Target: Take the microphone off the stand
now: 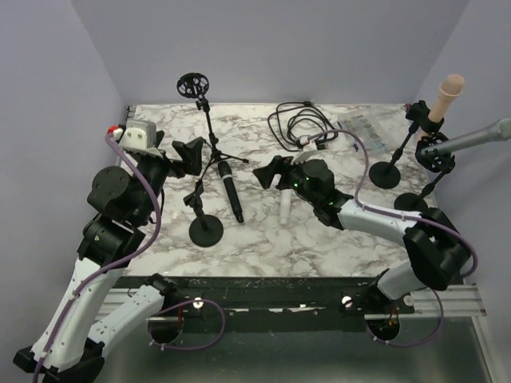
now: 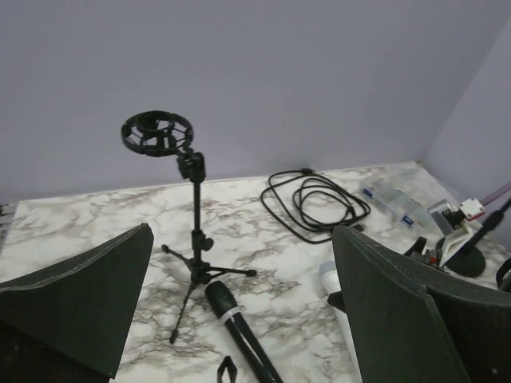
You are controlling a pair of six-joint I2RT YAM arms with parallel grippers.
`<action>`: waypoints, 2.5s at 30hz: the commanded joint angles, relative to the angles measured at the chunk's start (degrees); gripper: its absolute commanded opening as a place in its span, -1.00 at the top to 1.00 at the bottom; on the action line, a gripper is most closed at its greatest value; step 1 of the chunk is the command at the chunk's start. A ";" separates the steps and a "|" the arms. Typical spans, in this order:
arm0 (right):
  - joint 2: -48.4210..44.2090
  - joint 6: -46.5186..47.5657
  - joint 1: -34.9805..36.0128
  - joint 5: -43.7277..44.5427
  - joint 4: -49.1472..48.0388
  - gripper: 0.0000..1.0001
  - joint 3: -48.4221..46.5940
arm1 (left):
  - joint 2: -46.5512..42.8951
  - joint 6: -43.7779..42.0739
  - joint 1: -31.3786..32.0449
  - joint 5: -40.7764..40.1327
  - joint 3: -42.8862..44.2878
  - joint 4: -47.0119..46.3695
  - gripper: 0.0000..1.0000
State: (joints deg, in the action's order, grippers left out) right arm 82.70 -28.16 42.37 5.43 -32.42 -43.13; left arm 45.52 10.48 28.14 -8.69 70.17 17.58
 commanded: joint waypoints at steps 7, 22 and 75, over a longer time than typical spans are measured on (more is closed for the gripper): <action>24.31 -18.37 -0.29 -19.20 4.52 -0.86 -24.85 | -9.26 -6.36 -0.13 -11.65 -13.18 -13.63 -0.97; 51.38 -43.25 -5.44 -29.27 -5.46 -0.50 -51.35 | -14.21 -3.49 -0.11 -10.70 -15.72 -15.91 -0.96; 52.76 -23.38 -3.94 -18.01 9.45 0.99 -57.20 | -14.45 -2.75 -1.54 -11.61 -16.91 -17.67 -0.93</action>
State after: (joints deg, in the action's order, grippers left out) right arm 138.50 -66.00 36.82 -22.00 -36.60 -100.64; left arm 30.81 7.14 27.05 -19.90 53.84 1.32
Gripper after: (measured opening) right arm 0.104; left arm 0.973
